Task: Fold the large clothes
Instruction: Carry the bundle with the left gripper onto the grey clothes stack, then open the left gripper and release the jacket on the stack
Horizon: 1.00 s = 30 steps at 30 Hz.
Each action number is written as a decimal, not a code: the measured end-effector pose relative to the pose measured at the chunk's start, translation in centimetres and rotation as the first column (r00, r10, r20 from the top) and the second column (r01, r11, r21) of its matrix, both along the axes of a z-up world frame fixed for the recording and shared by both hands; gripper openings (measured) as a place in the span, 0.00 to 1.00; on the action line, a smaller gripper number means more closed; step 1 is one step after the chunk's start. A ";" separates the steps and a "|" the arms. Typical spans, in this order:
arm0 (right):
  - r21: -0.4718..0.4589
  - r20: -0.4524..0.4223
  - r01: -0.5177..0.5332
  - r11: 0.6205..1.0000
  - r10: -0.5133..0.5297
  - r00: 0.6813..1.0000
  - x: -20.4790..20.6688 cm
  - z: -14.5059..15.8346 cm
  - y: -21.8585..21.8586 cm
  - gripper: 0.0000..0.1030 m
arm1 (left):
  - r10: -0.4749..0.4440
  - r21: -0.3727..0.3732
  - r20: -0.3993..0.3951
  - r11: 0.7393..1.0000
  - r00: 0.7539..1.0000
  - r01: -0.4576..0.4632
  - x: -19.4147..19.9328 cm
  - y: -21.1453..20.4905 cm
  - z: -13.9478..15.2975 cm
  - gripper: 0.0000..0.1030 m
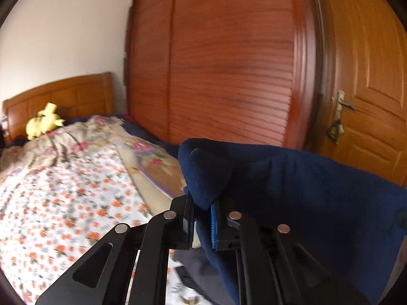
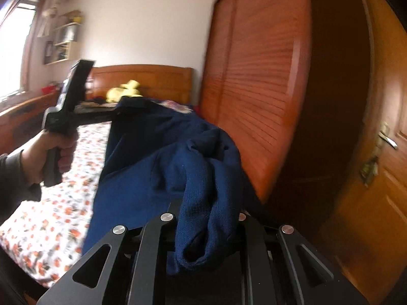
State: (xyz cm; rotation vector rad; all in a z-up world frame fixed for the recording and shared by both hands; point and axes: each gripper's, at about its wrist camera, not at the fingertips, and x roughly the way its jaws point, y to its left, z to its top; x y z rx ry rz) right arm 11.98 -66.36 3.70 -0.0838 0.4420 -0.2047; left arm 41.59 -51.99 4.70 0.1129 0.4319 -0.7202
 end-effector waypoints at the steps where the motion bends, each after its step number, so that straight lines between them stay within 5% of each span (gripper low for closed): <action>1: 0.010 -0.013 0.015 1.000 -0.015 1.000 -0.2 -0.7 -0.5 0.13 | -0.026 0.014 -0.026 1.000 0.999 0.026 0.0 -0.9 -1.2 0.11; 4: 0.048 -0.061 0.056 0.997 -0.053 0.997 0.3 -3.2 -2.2 0.20 | -0.065 0.087 -0.060 0.994 0.996 0.070 -0.3 -3.0 -3.9 0.14; 7: 0.025 -0.086 0.116 0.993 -0.113 0.990 0.6 -4.6 -2.6 0.48 | -0.043 0.158 -0.050 0.986 0.998 0.050 -0.8 -3.8 -6.0 0.24; 11: -0.040 -0.031 0.183 0.982 -0.184 0.982 0.0 -3.9 -2.7 0.63 | -0.049 0.154 -0.066 0.986 0.997 0.059 -1.6 -2.1 -7.5 0.42; 17: -0.037 0.052 0.128 0.991 -0.126 0.991 -0.2 -2.0 -1.3 0.63 | -0.055 0.132 0.003 0.990 0.999 0.054 -6.3 3.4 -7.6 0.85; 20: -0.023 0.073 0.092 0.995 -0.090 0.993 0.4 -1.5 -0.2 0.63 | -0.066 0.123 0.045 0.991 0.997 0.060 -9.2 6.5 -7.5 0.96; 30: -0.016 -0.016 0.058 0.998 -0.058 0.998 2.0 -3.2 0.4 0.58 | -0.037 0.112 0.063 0.993 0.997 0.029 -16.0 12.0 -6.7 0.98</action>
